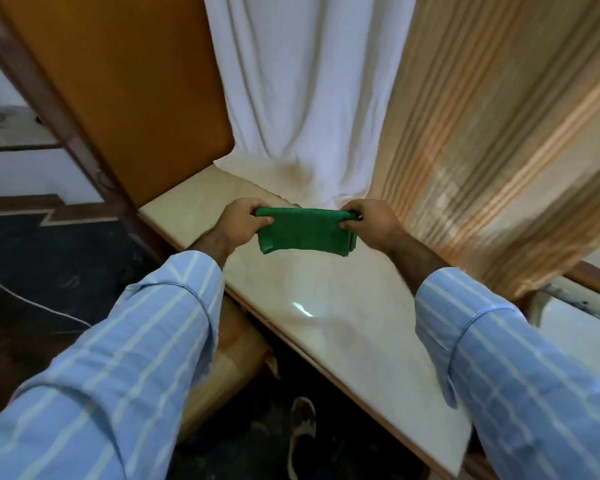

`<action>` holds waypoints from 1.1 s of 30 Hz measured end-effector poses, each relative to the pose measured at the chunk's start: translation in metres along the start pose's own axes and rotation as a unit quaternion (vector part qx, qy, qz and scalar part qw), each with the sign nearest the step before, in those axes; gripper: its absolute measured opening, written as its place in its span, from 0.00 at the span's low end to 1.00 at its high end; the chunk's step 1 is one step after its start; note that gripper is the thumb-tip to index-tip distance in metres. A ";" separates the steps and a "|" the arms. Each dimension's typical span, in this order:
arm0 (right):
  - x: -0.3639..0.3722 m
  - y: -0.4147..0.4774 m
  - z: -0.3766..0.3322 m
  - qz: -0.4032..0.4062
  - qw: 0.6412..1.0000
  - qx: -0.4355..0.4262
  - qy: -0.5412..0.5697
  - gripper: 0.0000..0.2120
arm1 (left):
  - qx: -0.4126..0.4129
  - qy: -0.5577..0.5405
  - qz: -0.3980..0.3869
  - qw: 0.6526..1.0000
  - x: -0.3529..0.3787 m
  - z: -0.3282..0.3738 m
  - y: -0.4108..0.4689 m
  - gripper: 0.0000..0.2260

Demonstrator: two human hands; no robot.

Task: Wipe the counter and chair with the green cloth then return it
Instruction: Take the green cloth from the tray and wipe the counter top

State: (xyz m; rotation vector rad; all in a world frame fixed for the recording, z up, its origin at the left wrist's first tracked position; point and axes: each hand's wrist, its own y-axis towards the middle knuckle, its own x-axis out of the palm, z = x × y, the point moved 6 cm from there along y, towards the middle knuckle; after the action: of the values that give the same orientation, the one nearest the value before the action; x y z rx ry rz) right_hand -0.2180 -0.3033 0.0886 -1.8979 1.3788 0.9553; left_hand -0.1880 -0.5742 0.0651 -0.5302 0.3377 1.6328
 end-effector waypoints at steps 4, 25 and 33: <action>0.043 0.051 -0.012 -0.020 0.999 0.005 0.031 0.11 | -0.054 -0.019 0.047 0.997 -0.024 -0.043 0.027 0.09; 0.282 0.151 0.045 -0.199 0.960 0.151 0.123 0.19 | -0.188 0.150 0.055 0.969 -0.003 -0.244 0.142 0.17; 0.270 0.152 0.092 -0.033 0.985 0.011 -0.166 0.30 | -0.090 0.356 -0.002 0.930 0.084 -0.245 0.087 0.28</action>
State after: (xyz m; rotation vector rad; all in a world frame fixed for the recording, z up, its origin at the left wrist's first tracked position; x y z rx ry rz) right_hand -0.3277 -0.4141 -0.1946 -1.6644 1.1189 1.1571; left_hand -0.2452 -0.6392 -0.1943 -1.2674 0.7199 1.4252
